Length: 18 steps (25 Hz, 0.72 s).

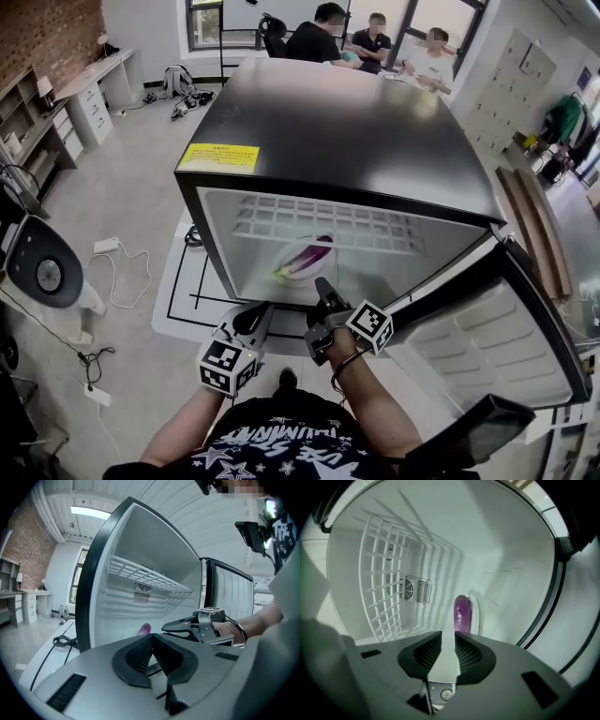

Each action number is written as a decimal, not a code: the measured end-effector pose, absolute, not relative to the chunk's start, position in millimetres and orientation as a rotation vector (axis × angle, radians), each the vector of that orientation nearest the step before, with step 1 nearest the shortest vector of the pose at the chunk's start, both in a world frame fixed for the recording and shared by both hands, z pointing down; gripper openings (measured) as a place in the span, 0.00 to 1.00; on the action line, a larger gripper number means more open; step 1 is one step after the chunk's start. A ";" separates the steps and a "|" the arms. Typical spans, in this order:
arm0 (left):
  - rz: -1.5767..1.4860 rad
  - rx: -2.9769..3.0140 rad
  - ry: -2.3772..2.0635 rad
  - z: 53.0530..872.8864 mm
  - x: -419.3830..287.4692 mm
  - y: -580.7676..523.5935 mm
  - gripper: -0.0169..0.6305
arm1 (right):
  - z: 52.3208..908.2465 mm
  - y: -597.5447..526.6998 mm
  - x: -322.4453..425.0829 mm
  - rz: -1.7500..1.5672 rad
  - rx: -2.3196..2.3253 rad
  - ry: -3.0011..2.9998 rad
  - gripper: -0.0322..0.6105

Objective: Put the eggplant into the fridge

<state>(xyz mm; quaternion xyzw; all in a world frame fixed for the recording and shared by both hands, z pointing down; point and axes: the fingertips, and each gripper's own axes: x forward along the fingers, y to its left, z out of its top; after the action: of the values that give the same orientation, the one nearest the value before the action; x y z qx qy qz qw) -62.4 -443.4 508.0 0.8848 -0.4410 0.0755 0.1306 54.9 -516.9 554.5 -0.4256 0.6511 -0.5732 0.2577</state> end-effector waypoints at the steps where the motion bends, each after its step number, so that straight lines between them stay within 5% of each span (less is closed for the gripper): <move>1: 0.216 2.571 -1.278 507.2 -63.6 -439.2 0.04 | 550.1 -513.0 54.8 -1.530 -1.140 1.763 0.19; 15: 0.207 2.591 -1.222 502.7 -78.1 -353.0 0.04 | 506.5 -412.8 20.0 -1.308 -1.005 1.994 0.19; 18: 0.201 2.599 -1.195 502.8 -79.2 -333.9 0.04 | 506.0 -384.6 14.0 -1.284 -1.041 2.044 0.12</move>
<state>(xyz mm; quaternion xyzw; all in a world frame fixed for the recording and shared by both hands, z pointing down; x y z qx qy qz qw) -79.2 -333.9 502.8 0.8978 -0.4129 0.0693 0.1367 14.0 -384.6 506.0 -0.3832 0.7521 -0.4724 0.2536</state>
